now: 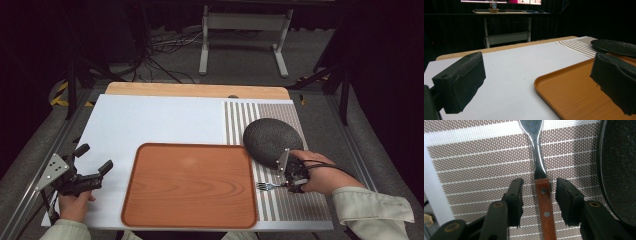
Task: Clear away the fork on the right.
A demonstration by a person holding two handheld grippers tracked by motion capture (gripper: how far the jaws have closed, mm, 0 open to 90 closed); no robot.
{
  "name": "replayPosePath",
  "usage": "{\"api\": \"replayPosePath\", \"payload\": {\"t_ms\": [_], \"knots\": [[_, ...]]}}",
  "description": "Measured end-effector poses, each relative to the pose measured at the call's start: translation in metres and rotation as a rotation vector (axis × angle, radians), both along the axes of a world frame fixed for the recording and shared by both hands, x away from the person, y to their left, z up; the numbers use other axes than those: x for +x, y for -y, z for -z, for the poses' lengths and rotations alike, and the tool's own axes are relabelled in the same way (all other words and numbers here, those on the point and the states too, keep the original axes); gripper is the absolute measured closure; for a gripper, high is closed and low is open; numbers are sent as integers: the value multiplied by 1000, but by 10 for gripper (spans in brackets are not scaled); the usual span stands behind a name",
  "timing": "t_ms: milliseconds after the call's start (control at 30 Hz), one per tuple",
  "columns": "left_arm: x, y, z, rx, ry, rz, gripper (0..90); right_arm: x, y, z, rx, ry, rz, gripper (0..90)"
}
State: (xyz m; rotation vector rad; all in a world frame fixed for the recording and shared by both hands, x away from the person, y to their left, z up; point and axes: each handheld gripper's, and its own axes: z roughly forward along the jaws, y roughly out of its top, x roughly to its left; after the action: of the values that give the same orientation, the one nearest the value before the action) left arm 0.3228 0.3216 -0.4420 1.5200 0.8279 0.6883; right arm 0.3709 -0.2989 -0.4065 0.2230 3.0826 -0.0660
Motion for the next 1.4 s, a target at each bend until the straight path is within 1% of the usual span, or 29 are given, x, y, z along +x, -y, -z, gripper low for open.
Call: {"api": "replayPosePath", "payload": {"t_ms": [100,200,233,267,333,567,667,733,767,800,833,867,1000,1167,1200,1267,1367,1400], "knots": [[0,0,0,-3,0,3,6,3,-2,2,-29,-4,-16,661],[0,0,0,-11,0,2,6,4,-5,7,-48,-19,-39,702],[0,-1,0,-11,0,2,6,5,-7,7,-57,-32,-46,712],[0,-1,0,-12,0,2,6,5,-8,7,-63,-26,-58,732],[0,-1,0,-12,2,3,6,5,-10,7,-71,-29,-69,766],[0,-1,0,-13,2,3,6,5,-10,7,-75,-33,-97,781],[0,-1,0,-12,2,2,6,5,-10,8,-73,-34,-99,782],[0,-1,0,-12,3,2,6,4,-10,7,-79,-36,-101,784],[0,-1,0,-12,3,2,6,4,-10,6,-86,-29,-102,784],[0,-1,0,-11,3,2,6,4,-10,6,-77,-31,-98,785],[0,-1,0,-11,2,2,6,3,-10,4,-85,-20,-100,785],[0,-1,0,-11,1,2,6,3,-9,3,-77,-24,-96,785],[0,0,0,-11,4,2,6,2,-9,-5,-70,-15,-83,785],[0,0,0,-10,3,1,6,0,-9,-17,-46,11,-65,785],[0,0,0,-10,3,2,6,0,-9,-17,-46,11,-65,785],[0,0,0,-9,4,2,6,-1,-11,-25,-32,30,-62,785],[0,0,0,-11,4,2,6,-1,-12,-29,-21,41,-62,785],[0,0,0,-12,4,2,6,-1,-13,-33,-14,49,-52,785]]}}
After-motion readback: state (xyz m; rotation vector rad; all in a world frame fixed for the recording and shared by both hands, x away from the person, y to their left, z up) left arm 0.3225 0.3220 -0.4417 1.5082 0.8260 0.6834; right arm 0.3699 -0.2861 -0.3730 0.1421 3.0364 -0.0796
